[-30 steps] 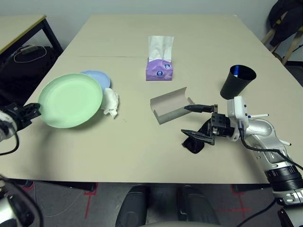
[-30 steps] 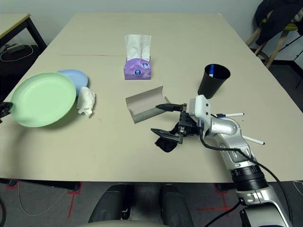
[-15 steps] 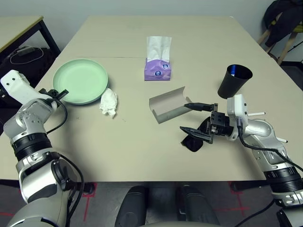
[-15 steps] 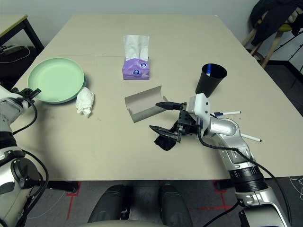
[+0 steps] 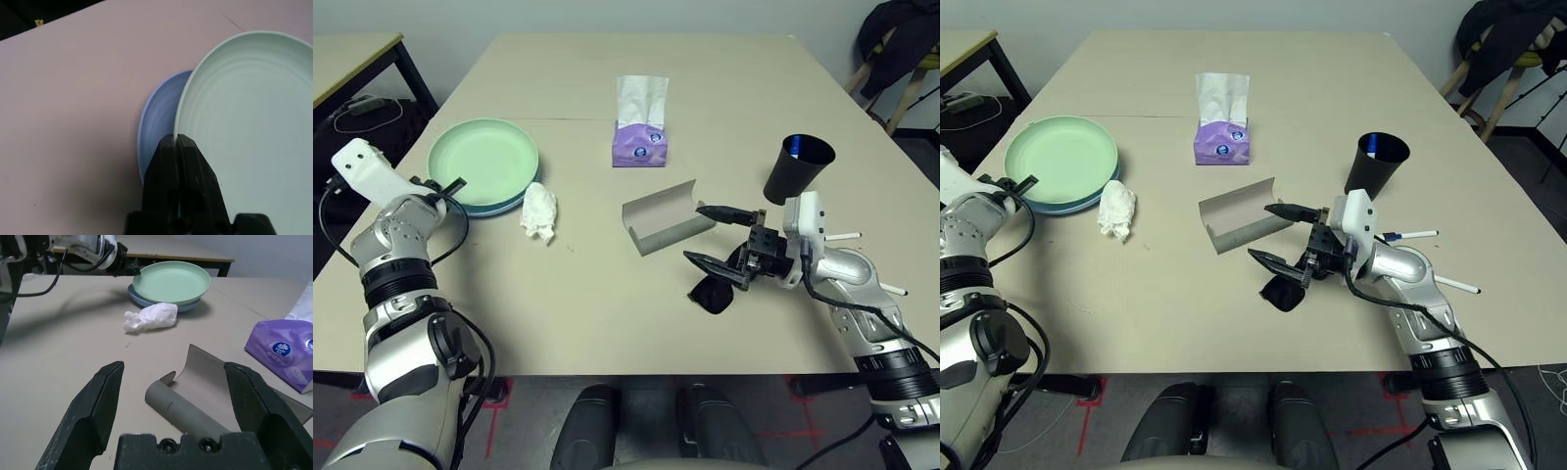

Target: Organize and tidy the items on the table.

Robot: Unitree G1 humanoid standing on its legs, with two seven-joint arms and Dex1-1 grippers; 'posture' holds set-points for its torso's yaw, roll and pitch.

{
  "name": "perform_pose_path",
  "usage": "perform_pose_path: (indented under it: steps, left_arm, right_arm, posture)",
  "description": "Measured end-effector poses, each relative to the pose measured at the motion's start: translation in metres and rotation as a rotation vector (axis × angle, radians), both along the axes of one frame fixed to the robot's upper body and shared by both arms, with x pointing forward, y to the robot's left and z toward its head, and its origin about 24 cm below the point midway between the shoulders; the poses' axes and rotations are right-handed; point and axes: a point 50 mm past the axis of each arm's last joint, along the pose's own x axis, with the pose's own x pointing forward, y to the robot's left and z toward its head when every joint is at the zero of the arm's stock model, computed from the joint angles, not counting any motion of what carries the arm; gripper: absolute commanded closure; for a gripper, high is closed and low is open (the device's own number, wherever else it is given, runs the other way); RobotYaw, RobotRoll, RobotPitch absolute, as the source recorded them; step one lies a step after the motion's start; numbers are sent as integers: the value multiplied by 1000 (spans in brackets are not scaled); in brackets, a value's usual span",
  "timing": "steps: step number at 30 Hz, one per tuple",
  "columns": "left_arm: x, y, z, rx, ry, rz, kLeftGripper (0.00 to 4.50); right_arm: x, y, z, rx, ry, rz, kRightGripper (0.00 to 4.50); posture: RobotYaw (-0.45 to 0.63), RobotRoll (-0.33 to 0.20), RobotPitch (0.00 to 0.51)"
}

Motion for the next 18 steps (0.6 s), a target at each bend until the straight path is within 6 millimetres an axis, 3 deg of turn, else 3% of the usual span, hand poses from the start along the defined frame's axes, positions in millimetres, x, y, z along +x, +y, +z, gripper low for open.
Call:
perform_pose_path:
  steps: [8,18]
  left_arm:
    - [-4,4,-2,-6,64,36,4467]
    - [-7,4,10,70,94,40,779]
  right_arm:
    - [1,0,1,18,2,-20,0]
    - [0,1,3,21,2,-19,0]
  posture:
    - [58,0,102]
    - [60,0,102]
